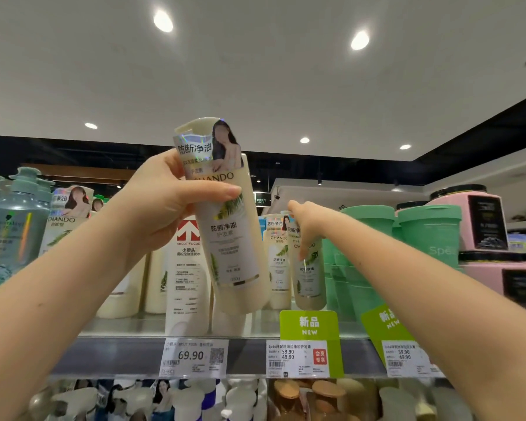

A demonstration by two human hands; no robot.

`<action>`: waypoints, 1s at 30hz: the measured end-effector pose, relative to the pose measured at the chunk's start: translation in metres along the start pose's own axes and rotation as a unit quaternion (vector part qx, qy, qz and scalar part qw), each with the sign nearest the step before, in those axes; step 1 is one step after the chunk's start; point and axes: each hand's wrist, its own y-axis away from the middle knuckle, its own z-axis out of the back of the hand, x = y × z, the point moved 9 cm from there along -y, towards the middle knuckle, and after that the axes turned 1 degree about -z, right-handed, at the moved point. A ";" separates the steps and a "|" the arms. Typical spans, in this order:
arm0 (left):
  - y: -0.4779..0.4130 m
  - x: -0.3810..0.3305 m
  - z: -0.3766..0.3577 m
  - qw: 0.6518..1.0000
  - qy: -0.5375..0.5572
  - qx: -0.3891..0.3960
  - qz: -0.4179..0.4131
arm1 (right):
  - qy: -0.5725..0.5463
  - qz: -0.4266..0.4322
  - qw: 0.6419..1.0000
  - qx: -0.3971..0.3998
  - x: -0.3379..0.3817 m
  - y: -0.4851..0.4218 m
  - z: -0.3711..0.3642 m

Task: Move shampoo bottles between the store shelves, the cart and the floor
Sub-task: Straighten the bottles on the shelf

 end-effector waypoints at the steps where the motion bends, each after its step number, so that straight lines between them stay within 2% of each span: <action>1: 0.001 0.000 0.001 1.000 0.000 -0.003 0.000 | -0.001 0.005 1.000 -0.005 0.002 0.002 0.000; 7: 0.003 -0.001 0.005 1.000 -0.002 -0.014 0.006 | -0.087 0.041 0.994 -0.046 0.008 0.016 0.007; 10: 0.001 -0.003 0.008 1.000 -0.002 -0.016 0.005 | -0.155 0.036 0.987 -0.036 0.007 0.023 0.020; 17: -0.002 -0.003 0.011 1.000 -0.002 -0.018 0.008 | -0.374 -0.017 0.927 0.041 -0.002 0.021 0.013; 22: 0.003 0.000 0.013 1.000 -0.015 -0.019 0.013 | -0.445 -0.040 0.894 0.034 -0.010 0.022 -0.007; 27: 0.008 0.004 0.017 0.999 -0.025 -0.033 0.030 | -0.490 -0.053 0.864 0.106 -0.011 0.034 -0.039; 30: 0.013 0.005 0.022 0.998 -0.011 -0.041 0.035 | -0.505 -0.049 0.860 0.050 -0.013 0.037 -0.034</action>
